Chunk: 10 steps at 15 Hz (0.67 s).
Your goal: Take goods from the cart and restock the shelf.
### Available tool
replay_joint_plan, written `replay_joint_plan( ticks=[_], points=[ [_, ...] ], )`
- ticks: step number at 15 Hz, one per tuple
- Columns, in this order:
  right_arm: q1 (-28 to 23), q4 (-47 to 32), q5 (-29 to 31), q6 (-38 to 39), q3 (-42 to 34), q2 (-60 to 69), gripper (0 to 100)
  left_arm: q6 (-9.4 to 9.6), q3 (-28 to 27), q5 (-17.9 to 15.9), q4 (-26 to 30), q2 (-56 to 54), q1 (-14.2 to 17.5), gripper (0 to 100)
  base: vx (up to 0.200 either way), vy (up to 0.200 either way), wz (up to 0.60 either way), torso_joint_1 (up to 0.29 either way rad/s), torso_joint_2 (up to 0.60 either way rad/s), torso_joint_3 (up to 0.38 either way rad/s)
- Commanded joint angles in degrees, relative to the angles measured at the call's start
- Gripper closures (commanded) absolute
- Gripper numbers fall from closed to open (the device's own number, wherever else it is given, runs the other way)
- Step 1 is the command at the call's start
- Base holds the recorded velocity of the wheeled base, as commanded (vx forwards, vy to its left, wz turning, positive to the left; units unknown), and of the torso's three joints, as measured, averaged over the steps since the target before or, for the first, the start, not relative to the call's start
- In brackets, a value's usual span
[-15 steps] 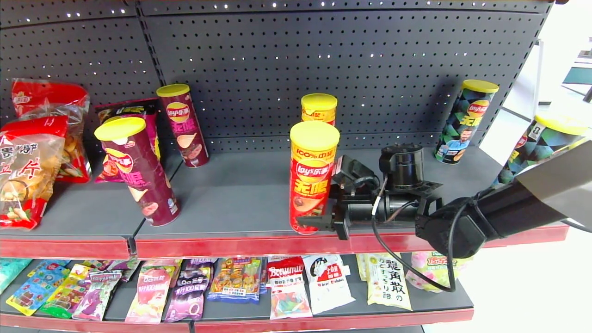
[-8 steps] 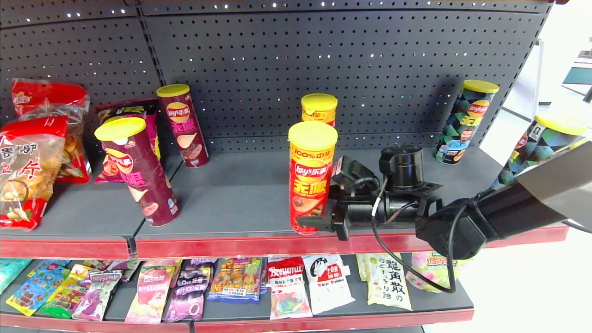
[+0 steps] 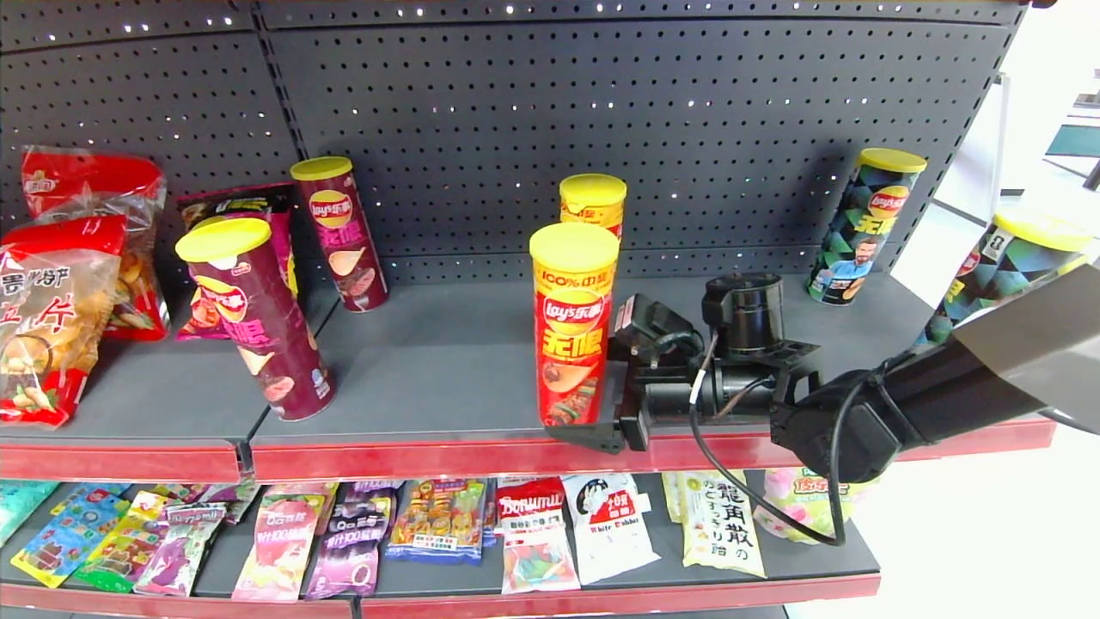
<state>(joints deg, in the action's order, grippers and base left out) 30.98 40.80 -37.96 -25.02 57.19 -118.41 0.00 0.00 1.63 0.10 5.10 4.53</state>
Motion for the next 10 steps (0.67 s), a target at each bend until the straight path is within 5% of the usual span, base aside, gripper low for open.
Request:
replay_joint_plan(
  ticks=[1, 10],
  points=[
    [0.0, 0.2, 0.0, 0.0, -0.1, 0.0, 0, 0.0, 0.0, 0.0, 0.0, 0.1, 0.0, 0, 0.0, 0.0, 0.0, 0.0, 0.0, 0.0],
    [-3.6, 0.1, 1.0, 0.4, -6.0, 5.9, 0, 0.0, 0.0, 0.0, 0.0, 0.1, 0.0, 0, 0.0, 0.0, 0.0, 0.0, 0.0, 0.0]
  ],
)
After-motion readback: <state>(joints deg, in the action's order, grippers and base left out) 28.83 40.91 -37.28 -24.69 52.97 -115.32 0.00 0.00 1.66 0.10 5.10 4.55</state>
